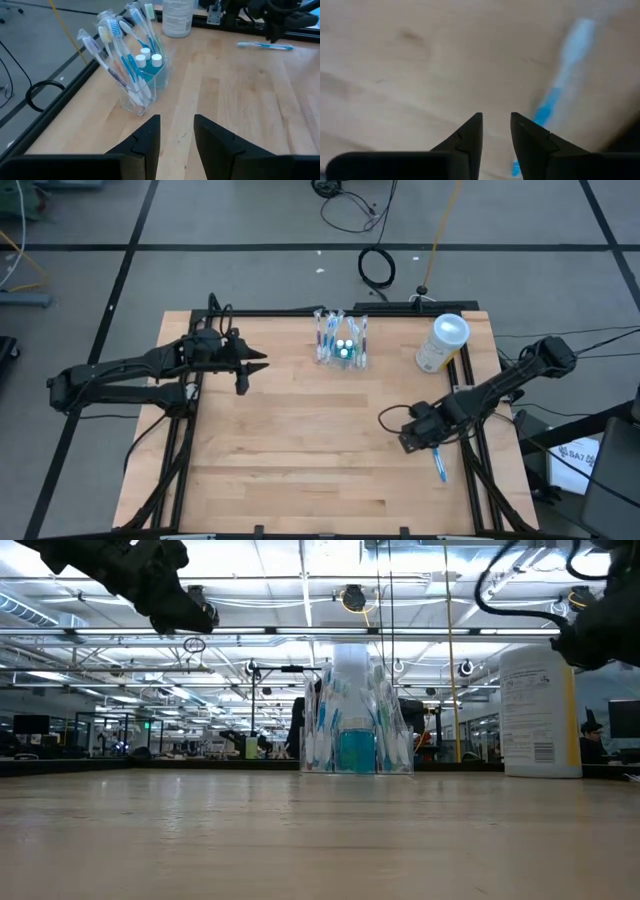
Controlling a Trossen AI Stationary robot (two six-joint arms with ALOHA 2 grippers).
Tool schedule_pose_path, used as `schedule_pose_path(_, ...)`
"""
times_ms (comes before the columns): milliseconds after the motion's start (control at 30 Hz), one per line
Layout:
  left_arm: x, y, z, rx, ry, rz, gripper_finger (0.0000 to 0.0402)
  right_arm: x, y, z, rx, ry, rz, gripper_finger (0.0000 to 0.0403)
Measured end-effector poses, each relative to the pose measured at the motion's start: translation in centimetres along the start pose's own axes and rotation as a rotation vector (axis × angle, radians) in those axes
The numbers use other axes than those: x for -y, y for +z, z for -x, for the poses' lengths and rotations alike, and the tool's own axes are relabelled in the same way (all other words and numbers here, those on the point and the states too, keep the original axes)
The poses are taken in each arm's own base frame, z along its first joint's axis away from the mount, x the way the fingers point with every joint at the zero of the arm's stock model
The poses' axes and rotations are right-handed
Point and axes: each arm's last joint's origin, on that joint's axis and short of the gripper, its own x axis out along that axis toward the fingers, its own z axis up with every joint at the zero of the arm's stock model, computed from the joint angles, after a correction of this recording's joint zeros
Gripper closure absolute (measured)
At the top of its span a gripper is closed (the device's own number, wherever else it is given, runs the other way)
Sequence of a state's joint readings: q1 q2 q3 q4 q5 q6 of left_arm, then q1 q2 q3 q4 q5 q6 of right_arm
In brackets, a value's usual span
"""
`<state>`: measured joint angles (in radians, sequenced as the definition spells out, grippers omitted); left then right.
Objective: Pick & Place toothbrushing station
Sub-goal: Put the blue toothbrush into the right section of the transparent organizer
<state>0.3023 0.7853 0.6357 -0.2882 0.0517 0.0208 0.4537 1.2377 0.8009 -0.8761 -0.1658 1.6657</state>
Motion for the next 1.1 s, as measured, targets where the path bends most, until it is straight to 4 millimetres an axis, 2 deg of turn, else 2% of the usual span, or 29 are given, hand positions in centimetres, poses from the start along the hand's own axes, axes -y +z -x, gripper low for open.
schedule_pose_path(233, 0.0, 0.0, 0.0, -0.001, 0.000, 0.000, 0.0277, 0.7, -0.2, 0.0, 0.024, -0.071, -0.009, 0.0283)
schedule_pose_path(467, 0.0, -0.1, 0.0, -0.006, -0.001, 0.000, 0.0277, 1.9, 0.2, 0.1, 0.128, -0.186, -0.026, 0.0255)
schedule_pose_path(567, 0.0, -0.1, 0.0, -0.010, -0.001, 0.005, 0.0277, 2.4, 0.4, -0.7, 0.133, -0.192, -0.030, 0.0253)
schedule_pose_path(800, 0.0, -0.1, 0.0, -0.009, -0.002, 0.021, 0.0277, 3.6, 1.2, -4.3, 0.121, -0.100, -0.050, 0.0258)
schedule_pose_path(900, 0.0, -0.1, 0.0, -0.008, -0.002, 0.023, 0.0277, 4.1, 1.4, -5.1, 0.115, -0.072, -0.054, 0.0263)
schedule_pose_path(1100, 0.0, 0.1, 0.0, 0.009, 0.002, 0.022, 0.0277, 3.4, 1.2, -4.3, 0.108, -0.069, 0.024, 0.0272)
